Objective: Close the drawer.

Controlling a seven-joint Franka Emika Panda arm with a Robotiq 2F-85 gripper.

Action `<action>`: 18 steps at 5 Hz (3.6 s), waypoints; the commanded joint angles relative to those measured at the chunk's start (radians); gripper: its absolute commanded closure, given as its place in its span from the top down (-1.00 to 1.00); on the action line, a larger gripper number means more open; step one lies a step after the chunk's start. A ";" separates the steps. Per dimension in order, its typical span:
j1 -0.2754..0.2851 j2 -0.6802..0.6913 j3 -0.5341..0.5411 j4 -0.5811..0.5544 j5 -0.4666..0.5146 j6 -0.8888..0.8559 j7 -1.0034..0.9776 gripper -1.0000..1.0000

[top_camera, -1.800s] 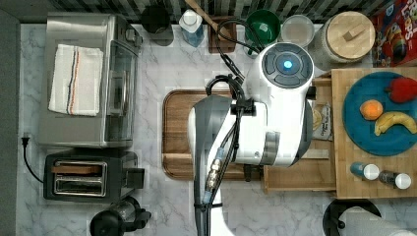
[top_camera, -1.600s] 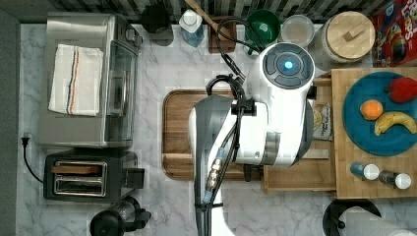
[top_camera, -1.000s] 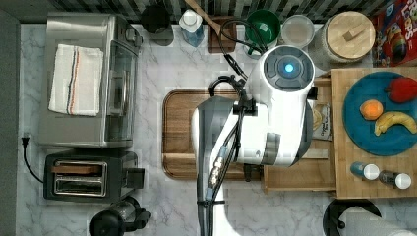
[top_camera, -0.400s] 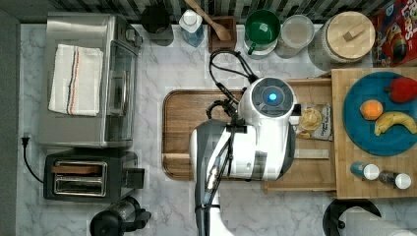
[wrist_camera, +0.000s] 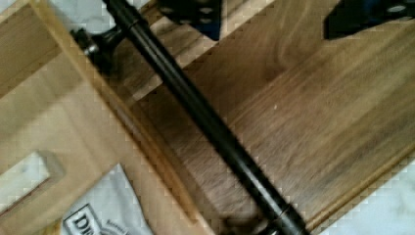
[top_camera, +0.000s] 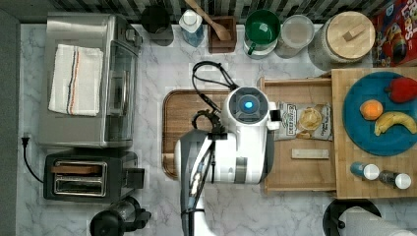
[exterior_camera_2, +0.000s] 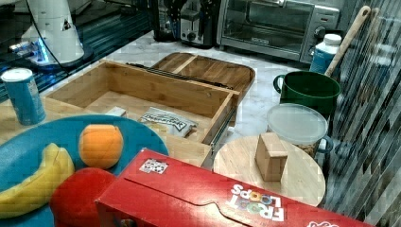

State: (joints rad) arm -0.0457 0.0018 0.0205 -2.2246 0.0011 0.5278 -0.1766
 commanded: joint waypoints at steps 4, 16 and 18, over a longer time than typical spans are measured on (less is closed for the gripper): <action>0.045 0.128 -0.044 -0.228 -0.048 0.473 -0.517 -1.00; -0.330 0.285 -0.260 0.051 0.130 0.695 -1.297 -1.00; -0.332 0.316 -0.306 0.109 0.042 0.732 -1.255 -1.00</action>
State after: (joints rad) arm -0.3132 0.3013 -0.1864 -2.3281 0.0749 1.1172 -1.4102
